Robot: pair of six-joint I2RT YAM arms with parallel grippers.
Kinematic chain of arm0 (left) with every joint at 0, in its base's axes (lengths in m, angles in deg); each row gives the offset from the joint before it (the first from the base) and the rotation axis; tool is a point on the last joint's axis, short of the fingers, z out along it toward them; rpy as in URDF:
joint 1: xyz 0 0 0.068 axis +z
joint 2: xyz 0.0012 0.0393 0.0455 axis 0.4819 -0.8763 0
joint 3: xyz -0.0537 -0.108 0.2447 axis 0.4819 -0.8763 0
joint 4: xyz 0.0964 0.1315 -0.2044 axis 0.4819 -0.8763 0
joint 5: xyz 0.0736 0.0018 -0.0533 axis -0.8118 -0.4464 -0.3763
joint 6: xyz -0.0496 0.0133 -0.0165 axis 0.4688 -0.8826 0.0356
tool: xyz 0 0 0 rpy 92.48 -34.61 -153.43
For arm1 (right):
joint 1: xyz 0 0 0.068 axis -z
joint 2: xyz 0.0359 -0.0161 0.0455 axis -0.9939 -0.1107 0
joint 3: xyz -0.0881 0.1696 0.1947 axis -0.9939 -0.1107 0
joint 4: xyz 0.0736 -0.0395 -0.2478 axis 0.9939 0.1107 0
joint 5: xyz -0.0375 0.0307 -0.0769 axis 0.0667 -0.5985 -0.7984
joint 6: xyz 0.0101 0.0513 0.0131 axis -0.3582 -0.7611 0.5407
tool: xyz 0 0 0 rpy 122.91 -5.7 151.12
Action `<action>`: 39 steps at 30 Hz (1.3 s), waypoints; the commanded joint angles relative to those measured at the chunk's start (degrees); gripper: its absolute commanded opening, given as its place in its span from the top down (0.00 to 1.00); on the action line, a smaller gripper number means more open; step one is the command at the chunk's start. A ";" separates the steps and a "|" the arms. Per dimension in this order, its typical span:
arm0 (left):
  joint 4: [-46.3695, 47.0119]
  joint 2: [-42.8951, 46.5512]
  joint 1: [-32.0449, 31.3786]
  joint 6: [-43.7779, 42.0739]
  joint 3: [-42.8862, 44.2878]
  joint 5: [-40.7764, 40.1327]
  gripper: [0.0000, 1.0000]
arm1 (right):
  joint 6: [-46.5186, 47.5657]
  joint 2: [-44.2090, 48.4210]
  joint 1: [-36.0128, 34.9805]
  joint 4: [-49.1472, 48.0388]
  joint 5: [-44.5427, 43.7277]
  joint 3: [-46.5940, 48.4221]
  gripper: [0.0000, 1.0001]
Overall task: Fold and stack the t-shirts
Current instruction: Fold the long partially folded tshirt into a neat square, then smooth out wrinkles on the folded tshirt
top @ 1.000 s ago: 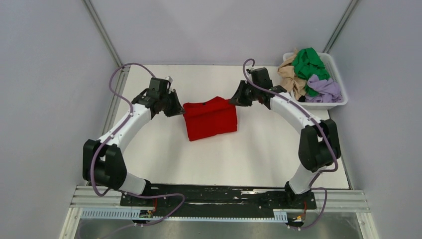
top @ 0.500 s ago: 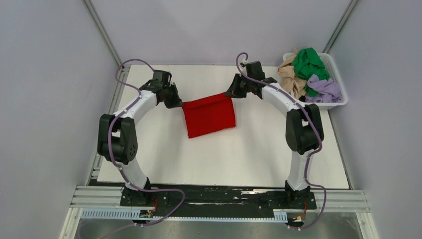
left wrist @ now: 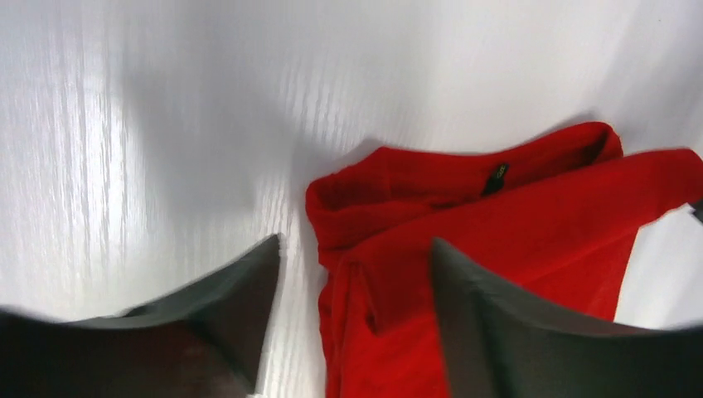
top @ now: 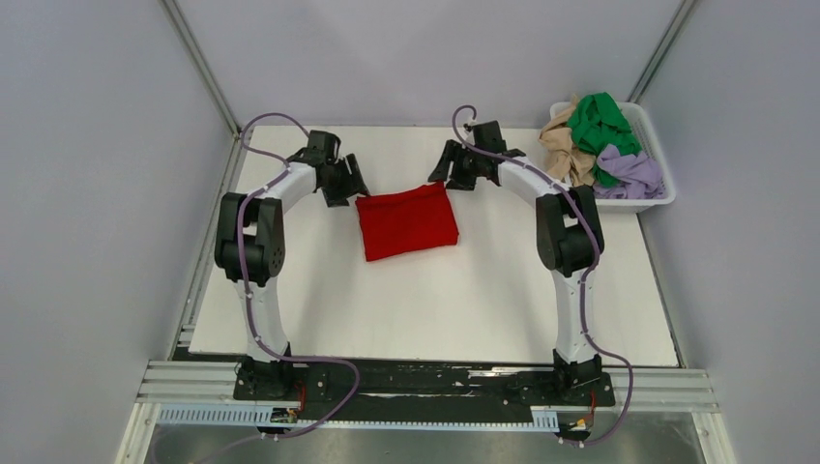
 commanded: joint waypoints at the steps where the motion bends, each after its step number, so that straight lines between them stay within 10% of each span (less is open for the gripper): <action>1: 1.91 -0.10 0.55 -0.49 4.34 0.87 0.16 | 0.44 0.45 1.10 -3.58 -0.41 4.52 0.25; 5: 3.29 4.37 0.55 -0.22 1.53 1.18 0.01 | 0.94 4.38 0.81 -4.48 0.35 0.67 0.00; 16: 5.78 7.73 -0.89 1.83 -2.20 9.72 0.00 | -0.21 10.10 -2.69 -9.05 6.62 -8.51 0.00; 39: 10.39 -11.40 -1.21 8.16 5.19 6.92 0.00 | -6.21 -8.99 -0.66 -11.27 6.80 2.08 0.00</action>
